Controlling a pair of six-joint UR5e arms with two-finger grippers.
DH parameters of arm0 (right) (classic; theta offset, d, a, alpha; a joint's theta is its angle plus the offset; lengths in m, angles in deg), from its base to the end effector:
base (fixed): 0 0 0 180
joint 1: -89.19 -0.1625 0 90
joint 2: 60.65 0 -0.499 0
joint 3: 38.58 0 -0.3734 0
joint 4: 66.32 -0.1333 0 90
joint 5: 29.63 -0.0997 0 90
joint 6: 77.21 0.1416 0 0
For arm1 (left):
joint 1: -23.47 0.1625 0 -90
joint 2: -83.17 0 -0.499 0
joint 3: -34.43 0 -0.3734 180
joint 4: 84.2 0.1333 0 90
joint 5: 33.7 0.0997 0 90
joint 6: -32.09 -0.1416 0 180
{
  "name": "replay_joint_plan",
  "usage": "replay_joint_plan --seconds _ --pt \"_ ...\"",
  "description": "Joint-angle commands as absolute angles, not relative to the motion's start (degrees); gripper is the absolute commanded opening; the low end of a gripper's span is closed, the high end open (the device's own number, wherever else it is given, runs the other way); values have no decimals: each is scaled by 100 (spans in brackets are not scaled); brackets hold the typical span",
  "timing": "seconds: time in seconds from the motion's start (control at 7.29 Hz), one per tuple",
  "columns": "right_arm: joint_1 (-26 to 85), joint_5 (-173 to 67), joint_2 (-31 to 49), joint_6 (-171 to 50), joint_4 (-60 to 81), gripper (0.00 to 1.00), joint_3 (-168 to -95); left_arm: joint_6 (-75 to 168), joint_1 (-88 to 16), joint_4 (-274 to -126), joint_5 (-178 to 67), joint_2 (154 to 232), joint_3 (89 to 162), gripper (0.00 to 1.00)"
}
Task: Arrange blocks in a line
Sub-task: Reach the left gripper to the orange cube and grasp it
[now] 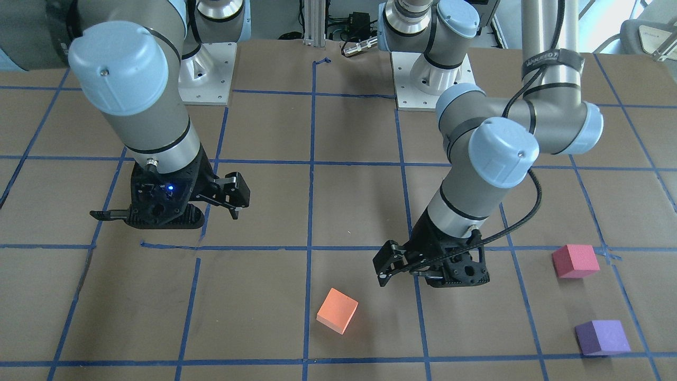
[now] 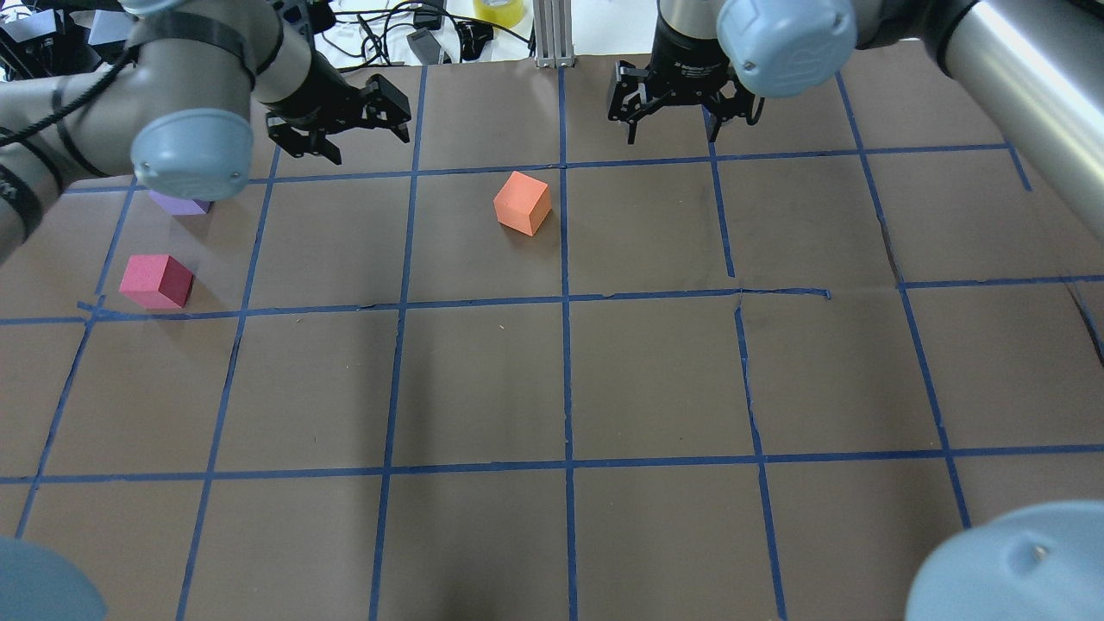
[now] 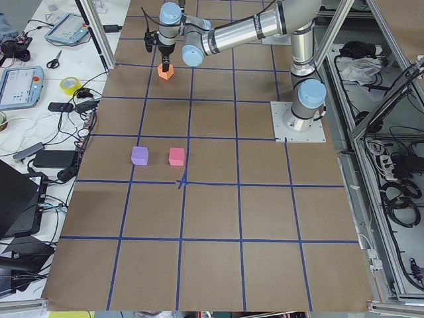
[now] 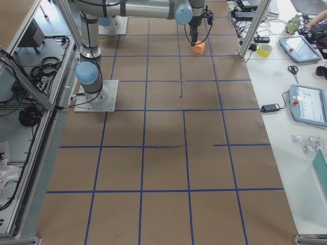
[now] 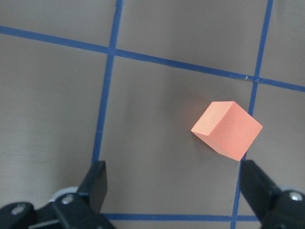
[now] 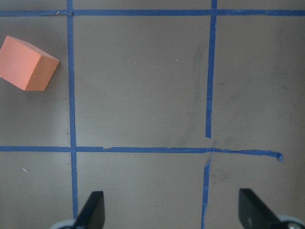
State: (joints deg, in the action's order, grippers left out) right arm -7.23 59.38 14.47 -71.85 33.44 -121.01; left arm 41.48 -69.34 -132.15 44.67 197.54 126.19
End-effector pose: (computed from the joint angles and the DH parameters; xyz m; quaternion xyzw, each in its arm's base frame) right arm 0.2025 -0.5852 0.4601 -0.0094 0.9997 -0.0204 0.0108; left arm -0.1947 -0.6663 0.3466 0.0425 -0.9845 0.1263 0.1144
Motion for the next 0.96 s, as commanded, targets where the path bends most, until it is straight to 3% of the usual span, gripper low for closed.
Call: replay_joint_plan --seconds 0.0,0.14,0.41,0.82 --pt "-574 5967 1731 -7273 3501 100 -12251 3317 -7153 -12823 4496 20242 12409 100" --pt "-495 6080 1740 -7186 3406 100 -12208 3601 -7206 -12832 4523 20401 12338 100" --pt "-503 6258 2133 -7220 3388 100 -12268 7003 -7346 -12832 4426 20603 12241 100" --pt "-468 6336 2249 -7273 3179 100 -12304 9013 -7505 -12885 4479 21095 11872 100"
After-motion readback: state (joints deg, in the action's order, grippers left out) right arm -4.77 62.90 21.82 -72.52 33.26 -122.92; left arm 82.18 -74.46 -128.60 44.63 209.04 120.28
